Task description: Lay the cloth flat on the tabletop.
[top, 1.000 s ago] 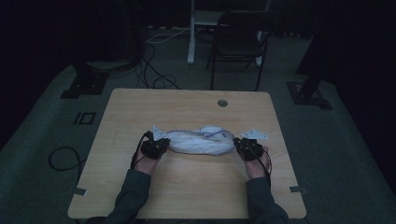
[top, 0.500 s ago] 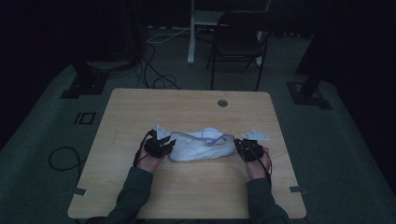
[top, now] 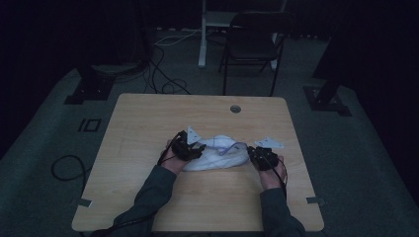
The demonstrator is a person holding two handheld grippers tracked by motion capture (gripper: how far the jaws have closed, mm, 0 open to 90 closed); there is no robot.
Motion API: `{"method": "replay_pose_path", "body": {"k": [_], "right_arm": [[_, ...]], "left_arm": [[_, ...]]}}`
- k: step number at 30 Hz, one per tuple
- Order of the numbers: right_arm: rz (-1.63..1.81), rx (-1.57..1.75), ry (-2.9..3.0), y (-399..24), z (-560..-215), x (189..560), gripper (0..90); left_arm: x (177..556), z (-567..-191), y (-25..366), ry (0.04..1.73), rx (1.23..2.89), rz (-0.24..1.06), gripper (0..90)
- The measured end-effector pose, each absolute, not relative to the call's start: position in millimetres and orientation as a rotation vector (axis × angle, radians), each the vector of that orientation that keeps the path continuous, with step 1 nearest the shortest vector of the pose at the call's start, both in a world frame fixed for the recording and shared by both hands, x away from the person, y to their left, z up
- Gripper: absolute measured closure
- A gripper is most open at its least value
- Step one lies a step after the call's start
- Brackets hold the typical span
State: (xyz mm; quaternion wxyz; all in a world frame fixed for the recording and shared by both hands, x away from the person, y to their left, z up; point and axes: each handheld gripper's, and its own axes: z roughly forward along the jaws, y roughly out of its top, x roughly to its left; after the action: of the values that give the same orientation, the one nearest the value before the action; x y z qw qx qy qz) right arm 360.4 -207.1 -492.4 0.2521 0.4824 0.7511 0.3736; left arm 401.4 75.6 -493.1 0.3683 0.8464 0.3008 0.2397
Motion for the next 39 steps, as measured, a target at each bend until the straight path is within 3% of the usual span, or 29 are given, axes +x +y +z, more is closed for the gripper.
{"method": "replay_pose_path", "body": {"k": [5,12,16,19,29,39], "right_arm": [[1.023,1.316,2.044,-208.8,-492.9,360.0,87.8],[1.028,1.302,2.046,-209.6,-491.0,358.2,87.8],[1.029,1.305,2.042,-211.1,-490.3,357.9,87.8],[1.027,1.309,2.038,-213.2,-490.0,357.9,87.8],[1.024,1.337,2.019,-223.7,-490.2,358.6,87.9],[1.020,1.387,2.031,-228.4,-498.1,376.6,87.9]], "left_arm": [[406.3,-497.3,64.4,0.696,2.215,0.628,48.9],[413.4,-512.3,47.9,0.650,2.358,0.798,50.9],[421.4,-511.0,53.9,0.745,2.364,0.810,77.4],[425.8,-506.2,62.9,0.799,2.336,0.797,87.8],[440.2,-502.2,101.4,1.026,2.247,0.652,88.4],[442.2,-518.0,116.6,1.095,2.267,0.560,87.2]]}}
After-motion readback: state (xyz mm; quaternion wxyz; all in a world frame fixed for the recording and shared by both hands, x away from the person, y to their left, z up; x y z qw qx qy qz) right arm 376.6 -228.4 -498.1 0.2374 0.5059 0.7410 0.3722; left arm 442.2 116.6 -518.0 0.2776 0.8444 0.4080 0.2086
